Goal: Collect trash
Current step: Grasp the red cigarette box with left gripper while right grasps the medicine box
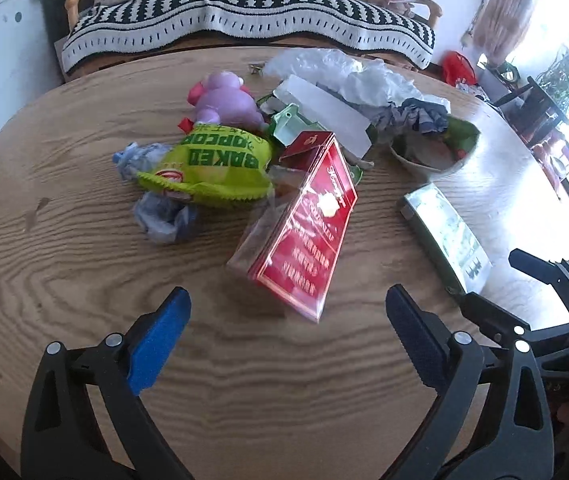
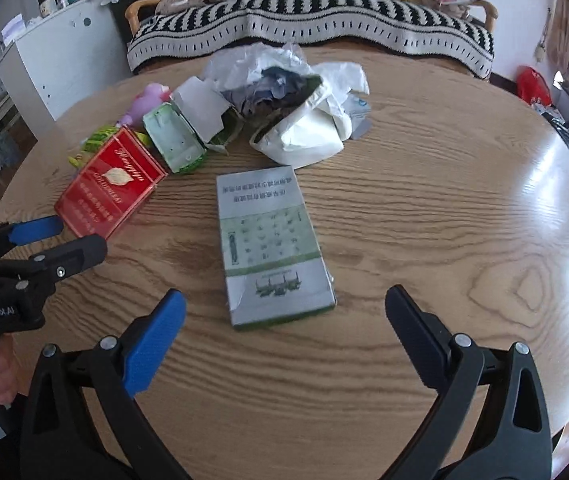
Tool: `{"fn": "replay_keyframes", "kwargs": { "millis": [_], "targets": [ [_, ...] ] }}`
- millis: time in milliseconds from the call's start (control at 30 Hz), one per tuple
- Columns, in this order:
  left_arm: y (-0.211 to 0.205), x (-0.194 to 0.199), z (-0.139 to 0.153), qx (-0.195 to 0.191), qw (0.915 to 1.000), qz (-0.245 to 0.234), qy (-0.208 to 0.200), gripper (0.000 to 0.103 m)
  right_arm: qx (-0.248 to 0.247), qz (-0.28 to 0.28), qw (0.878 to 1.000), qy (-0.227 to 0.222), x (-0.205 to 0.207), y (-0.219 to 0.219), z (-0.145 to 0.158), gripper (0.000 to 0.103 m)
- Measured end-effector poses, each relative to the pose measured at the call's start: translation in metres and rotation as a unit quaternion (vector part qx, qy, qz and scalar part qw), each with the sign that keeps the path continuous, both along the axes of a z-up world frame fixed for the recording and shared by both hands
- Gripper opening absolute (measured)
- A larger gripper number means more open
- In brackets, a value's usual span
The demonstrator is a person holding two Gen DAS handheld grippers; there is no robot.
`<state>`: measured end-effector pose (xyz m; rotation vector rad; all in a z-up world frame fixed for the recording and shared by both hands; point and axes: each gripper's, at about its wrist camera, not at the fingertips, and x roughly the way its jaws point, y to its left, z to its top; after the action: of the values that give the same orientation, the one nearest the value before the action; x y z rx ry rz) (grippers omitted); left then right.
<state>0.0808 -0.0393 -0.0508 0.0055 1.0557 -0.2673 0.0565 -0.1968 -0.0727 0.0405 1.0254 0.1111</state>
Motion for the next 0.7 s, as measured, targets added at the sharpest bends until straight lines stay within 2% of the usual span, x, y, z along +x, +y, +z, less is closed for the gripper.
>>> {"fn": "replay_keyframes", "kwargs": {
  "millis": [100,200,267,300,367,400,533,700],
  "targets": [
    [-0.008,0.004,-0.001,0.016,0.9998,-0.013,-0.009,0.091,0.001,0.004,1.0,0.017,0.007,-0.001,-0.008,0.089],
    [-0.015,0.007,-0.004,0.027,0.9993,-0.024,-0.009,0.08,-0.023,0.013,1.0,0.015,0.007,0.005,-0.009,0.081],
    [-0.017,0.008,-0.005,0.025,0.9993,-0.028,-0.008,0.069,-0.038,0.022,0.999,0.005,0.005,0.01,-0.008,0.07],
    [-0.018,0.008,-0.005,0.024,0.9993,-0.028,-0.008,0.065,-0.035,0.027,0.999,0.0,0.003,0.011,-0.008,0.058],
    [-0.019,0.007,-0.004,0.017,0.9994,-0.029,-0.006,0.048,-0.032,0.028,0.999,0.0,0.002,0.012,-0.007,0.057],
    [-0.018,0.006,-0.004,0.01,0.9995,-0.029,-0.003,0.047,-0.03,0.028,0.999,0.0,0.0,0.011,-0.007,0.057],
    [-0.013,-0.005,0.005,-0.011,0.9996,-0.022,-0.009,0.027,-0.011,0.027,1.0,-0.008,-0.006,0.006,0.001,0.057],
    [-0.003,-0.022,0.014,-0.036,0.9991,-0.012,-0.018,0.025,0.016,0.02,0.999,-0.022,-0.017,-0.005,0.015,0.057]
  ]
}}
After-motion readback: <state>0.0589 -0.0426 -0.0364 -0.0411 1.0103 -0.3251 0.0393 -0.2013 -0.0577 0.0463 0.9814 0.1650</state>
